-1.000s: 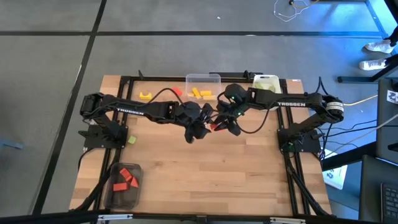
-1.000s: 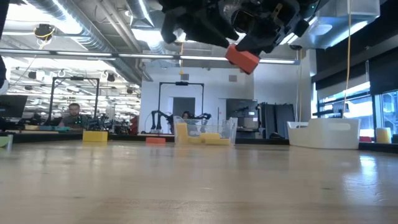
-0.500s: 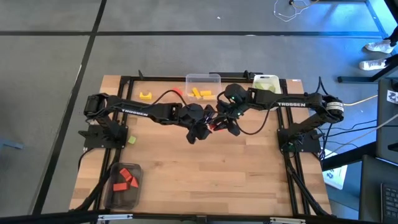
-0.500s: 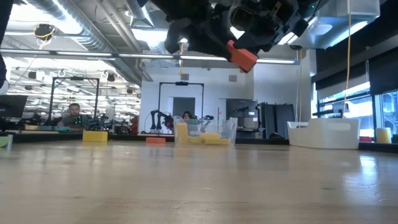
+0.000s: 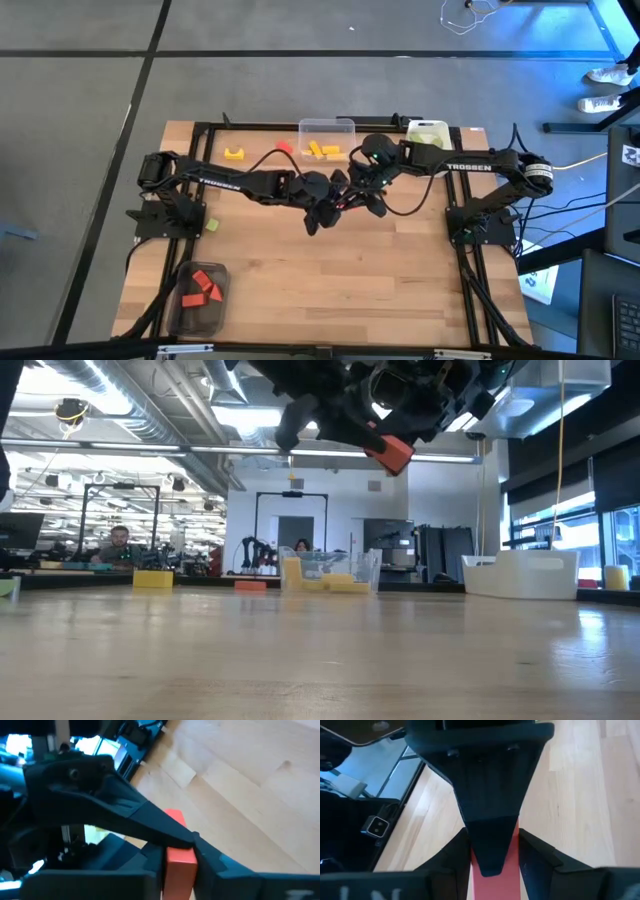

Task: Sort & place blocks by color
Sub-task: Put the orange rectangular block into the black bin, then put the green semi-circled block into the white bin

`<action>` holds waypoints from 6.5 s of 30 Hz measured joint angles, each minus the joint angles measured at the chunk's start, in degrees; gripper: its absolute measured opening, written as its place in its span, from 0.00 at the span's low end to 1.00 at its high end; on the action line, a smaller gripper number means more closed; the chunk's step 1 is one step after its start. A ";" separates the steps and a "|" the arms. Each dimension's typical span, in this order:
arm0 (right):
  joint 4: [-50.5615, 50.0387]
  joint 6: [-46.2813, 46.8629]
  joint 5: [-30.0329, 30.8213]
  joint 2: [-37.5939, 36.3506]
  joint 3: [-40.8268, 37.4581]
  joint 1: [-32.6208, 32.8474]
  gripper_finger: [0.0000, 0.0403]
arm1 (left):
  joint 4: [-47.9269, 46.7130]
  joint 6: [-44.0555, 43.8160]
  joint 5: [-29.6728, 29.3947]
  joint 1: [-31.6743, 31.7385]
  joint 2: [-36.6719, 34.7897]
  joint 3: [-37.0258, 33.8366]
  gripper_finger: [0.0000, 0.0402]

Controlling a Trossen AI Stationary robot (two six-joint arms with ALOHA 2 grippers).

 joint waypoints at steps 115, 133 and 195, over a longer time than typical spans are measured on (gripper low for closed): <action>3.79 -11.66 16.92 0.07 0.00 2.22 0.55 | -82.12 -147.35 1.53 -18.91 -17.49 -14.37 0.30; 3.80 -12.21 16.92 0.07 0.00 2.23 0.55 | -63.98 -150.39 2.94 -15.03 -17.42 -33.27 0.30; 2.86 -19.21 16.92 0.07 -0.02 2.23 0.55 | -61.62 -155.22 2.88 -6.78 -8.92 -31.72 0.30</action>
